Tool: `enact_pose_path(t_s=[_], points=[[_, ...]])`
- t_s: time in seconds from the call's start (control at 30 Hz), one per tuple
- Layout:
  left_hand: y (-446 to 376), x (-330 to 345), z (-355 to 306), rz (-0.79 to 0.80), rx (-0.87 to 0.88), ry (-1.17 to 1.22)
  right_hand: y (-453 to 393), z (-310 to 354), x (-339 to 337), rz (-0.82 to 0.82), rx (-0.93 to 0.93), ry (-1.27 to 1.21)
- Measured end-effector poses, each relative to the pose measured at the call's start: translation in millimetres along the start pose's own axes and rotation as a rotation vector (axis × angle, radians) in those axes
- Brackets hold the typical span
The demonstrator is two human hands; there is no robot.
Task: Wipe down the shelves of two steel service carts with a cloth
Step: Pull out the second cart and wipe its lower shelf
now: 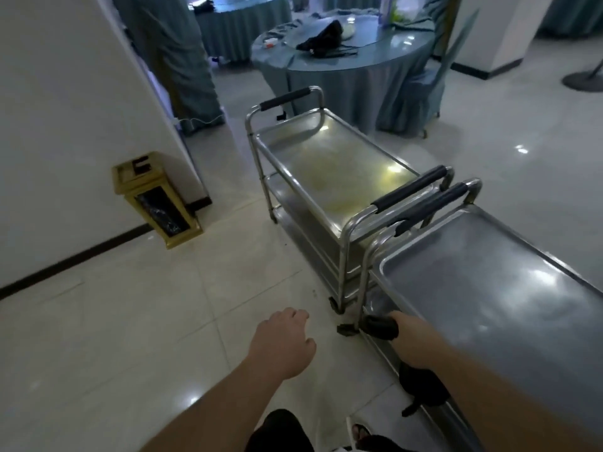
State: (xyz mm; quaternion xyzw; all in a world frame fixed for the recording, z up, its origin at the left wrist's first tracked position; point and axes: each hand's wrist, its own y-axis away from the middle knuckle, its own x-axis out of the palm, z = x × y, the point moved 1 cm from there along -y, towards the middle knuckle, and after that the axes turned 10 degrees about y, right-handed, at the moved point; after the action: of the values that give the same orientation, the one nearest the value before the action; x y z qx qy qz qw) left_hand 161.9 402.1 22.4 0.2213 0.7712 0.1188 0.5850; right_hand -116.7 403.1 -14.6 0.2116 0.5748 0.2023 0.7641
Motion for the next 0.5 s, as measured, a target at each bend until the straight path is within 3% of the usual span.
enact_pose_path(t_s=[0.23,0.5], points=[[-124,-29,-4,0.132,0.306,-0.159,-21,-15,19,-0.03,0.381,-0.249],[-208,-34,-7,0.289,0.58,-0.298,-10,39,70,-0.044,0.744,-0.497]])
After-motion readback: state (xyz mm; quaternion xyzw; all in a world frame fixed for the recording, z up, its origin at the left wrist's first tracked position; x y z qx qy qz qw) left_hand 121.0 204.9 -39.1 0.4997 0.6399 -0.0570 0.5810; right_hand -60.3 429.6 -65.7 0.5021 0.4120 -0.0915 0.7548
